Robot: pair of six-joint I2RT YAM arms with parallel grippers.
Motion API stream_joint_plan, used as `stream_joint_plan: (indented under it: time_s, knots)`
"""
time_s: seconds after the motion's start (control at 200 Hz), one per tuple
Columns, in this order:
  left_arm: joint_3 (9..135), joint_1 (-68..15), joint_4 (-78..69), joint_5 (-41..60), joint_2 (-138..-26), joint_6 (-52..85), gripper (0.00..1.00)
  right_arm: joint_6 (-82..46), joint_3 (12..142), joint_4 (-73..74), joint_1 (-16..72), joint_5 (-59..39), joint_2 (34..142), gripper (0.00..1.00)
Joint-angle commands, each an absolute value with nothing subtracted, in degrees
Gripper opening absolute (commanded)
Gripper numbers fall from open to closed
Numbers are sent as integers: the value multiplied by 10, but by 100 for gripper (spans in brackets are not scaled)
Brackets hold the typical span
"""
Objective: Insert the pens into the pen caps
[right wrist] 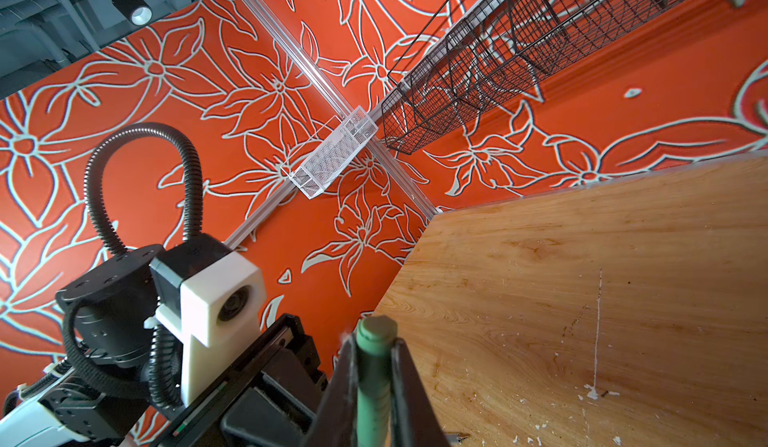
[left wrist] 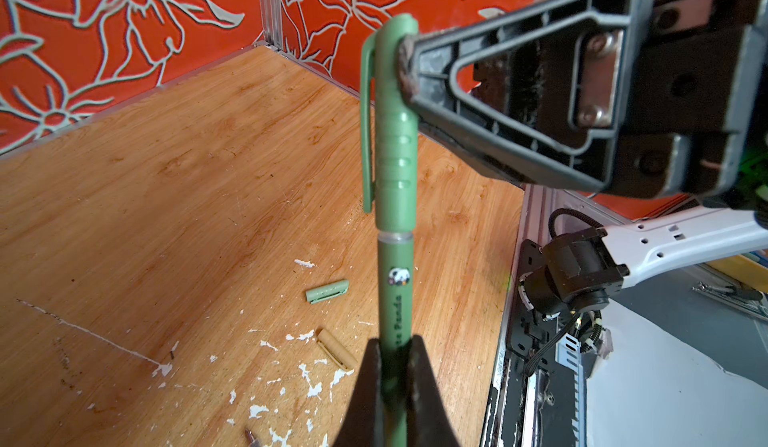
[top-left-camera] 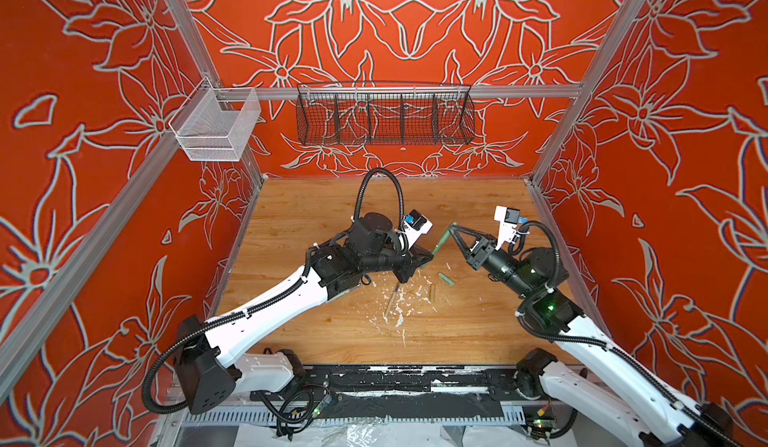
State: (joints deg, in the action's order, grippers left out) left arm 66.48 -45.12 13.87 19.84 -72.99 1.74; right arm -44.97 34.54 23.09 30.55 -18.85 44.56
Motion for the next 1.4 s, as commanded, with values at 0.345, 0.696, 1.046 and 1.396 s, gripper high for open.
stream_joint_plan:
  time_s: [0.345, 0.696, 1.046, 1.396]
  knots:
    - [688, -454, 108, 220, -732, 5, 0, -392, 396, 147, 313, -190, 434, 44]
    - [684, -454, 117, 225, -725, 2, 0, -375, 444, 98, 306, -175, 409, 60]
    - [670, -454, 108, 245, -702, 2, 0, -378, 475, 104, 291, -237, 470, 57]
    - [664, -454, 113, 239, -705, 2, 0, -402, 481, 150, 287, -269, 482, 51]
